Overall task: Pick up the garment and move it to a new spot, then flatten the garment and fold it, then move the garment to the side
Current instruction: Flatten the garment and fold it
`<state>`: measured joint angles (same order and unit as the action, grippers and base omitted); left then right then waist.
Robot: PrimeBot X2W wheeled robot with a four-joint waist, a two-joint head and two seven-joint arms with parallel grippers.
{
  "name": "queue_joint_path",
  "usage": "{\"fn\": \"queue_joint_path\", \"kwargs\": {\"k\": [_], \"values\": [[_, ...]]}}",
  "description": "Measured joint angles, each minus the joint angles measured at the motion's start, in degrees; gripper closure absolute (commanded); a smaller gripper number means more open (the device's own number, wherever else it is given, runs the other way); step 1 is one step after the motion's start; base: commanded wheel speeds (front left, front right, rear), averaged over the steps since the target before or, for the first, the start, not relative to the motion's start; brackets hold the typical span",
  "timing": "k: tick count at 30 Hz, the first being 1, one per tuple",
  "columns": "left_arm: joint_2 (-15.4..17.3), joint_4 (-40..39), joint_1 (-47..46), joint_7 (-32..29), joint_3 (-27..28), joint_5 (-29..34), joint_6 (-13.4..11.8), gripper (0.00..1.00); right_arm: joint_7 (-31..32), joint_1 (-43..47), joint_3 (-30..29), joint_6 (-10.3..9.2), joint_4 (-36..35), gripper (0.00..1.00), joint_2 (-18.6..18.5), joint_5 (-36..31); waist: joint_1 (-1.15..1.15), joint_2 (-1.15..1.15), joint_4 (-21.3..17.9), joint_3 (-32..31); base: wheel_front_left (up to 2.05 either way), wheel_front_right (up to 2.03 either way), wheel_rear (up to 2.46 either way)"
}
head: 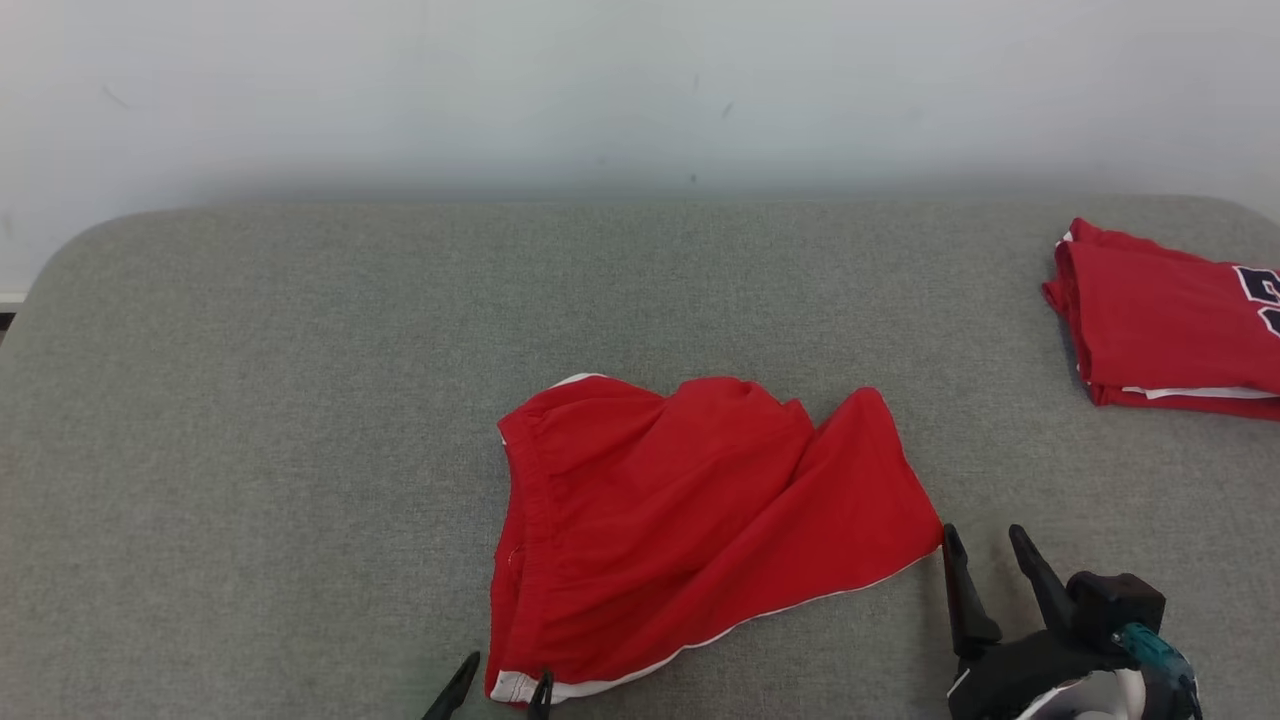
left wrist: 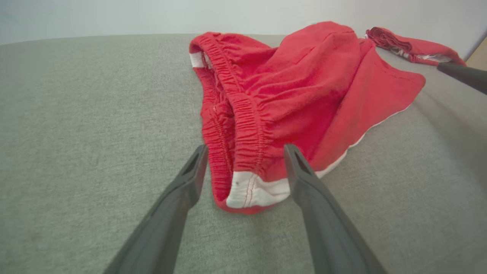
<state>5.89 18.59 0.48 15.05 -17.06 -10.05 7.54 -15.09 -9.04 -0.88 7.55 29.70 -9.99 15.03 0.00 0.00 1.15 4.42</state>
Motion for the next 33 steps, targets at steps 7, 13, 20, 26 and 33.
{"fn": "queue_joint_path", "kwargs": {"k": [7, 13, 20, 26, 33], "values": [[1.59, 5.12, -2.44, 0.00, -4.17, -1.49, 0.00, 0.00, 0.00, -4.99, 2.02, 0.00, 7.88, 0.00, 0.11, -0.52, 0.00, 0.00, 0.01, 2.06, 0.00, 0.00, 0.00], [2.21, 7.60, -4.58, 0.00, -6.26, -3.80, 0.00, 0.00, -0.05, -7.74, 3.01, 0.00, 13.70, 0.00, 0.91, -0.51, 0.00, 0.00, 0.64, 2.77, 0.00, 0.00, 0.00], [2.24, 10.40, -7.61, 0.00, -8.56, -6.55, 0.00, 1.00, -0.32, -10.32, 4.31, 0.00, 17.89, 1.00, 1.16, 0.66, 0.00, 0.00, 1.29, 3.30, 0.00, 0.00, 0.00], [2.52, 6.68, -6.83, 0.00, -7.76, -6.87, 0.00, 1.00, -0.04, -9.42, 5.67, -0.01, 15.55, 1.00, 1.46, 3.13, 0.01, 0.00, 1.29, 2.37, 0.00, 0.00, 0.00], [3.22, -2.25, -3.33, 0.00, -4.03, -5.97, 0.00, 1.00, -0.03, -3.78, 6.41, -0.01, 5.79, 1.00, 0.07, 5.26, 0.00, 0.00, 0.79, 0.22, 0.00, 0.00, 0.00]]}}
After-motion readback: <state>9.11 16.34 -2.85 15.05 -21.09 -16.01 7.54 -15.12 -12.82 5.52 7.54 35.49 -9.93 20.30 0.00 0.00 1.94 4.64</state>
